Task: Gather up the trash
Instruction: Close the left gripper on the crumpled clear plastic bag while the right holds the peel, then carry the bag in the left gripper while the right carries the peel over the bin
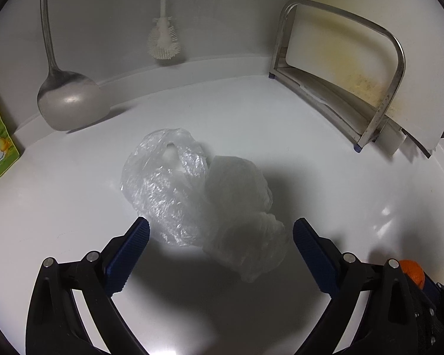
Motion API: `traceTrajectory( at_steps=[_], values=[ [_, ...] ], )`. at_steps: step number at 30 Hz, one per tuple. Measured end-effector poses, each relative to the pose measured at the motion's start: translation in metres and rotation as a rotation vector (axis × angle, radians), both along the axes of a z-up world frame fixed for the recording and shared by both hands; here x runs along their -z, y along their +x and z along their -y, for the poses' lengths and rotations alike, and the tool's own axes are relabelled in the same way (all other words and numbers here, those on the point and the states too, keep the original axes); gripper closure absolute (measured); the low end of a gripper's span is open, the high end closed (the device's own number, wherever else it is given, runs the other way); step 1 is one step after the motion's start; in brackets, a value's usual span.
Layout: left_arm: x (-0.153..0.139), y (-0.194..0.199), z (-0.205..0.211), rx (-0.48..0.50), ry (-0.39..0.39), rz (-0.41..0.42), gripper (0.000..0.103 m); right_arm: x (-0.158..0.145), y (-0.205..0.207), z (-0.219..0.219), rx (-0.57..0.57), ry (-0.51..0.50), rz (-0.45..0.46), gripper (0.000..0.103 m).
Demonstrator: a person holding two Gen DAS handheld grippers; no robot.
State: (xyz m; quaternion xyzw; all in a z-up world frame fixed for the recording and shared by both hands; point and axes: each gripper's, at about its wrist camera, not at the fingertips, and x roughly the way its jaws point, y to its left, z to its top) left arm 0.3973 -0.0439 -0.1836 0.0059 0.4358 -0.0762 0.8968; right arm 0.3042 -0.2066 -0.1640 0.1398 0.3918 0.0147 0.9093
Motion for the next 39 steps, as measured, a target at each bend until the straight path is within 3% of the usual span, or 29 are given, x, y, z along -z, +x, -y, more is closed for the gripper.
traceTrajectory(
  at_steps=[3,7,14,22,39],
  values=[
    [0.002,0.000,0.003,0.027,0.009,-0.007,0.039,0.002,-0.002,-0.001,-0.001,-0.006,-0.008,0.073],
    [0.000,-0.004,0.002,0.050,-0.028,0.003,0.055,0.002,-0.004,-0.004,-0.005,-0.005,-0.007,0.073],
    [-0.012,-0.023,0.001,0.057,0.000,0.043,0.057,0.000,-0.010,-0.003,0.002,0.005,0.001,0.073],
    [-0.030,-0.072,-0.006,0.074,0.026,0.063,0.057,-0.009,-0.039,-0.003,-0.002,-0.003,-0.006,0.073],
    [-0.097,-0.237,-0.011,0.093,0.022,0.112,0.057,-0.045,-0.178,0.005,-0.045,0.016,-0.022,0.073]
  ],
)
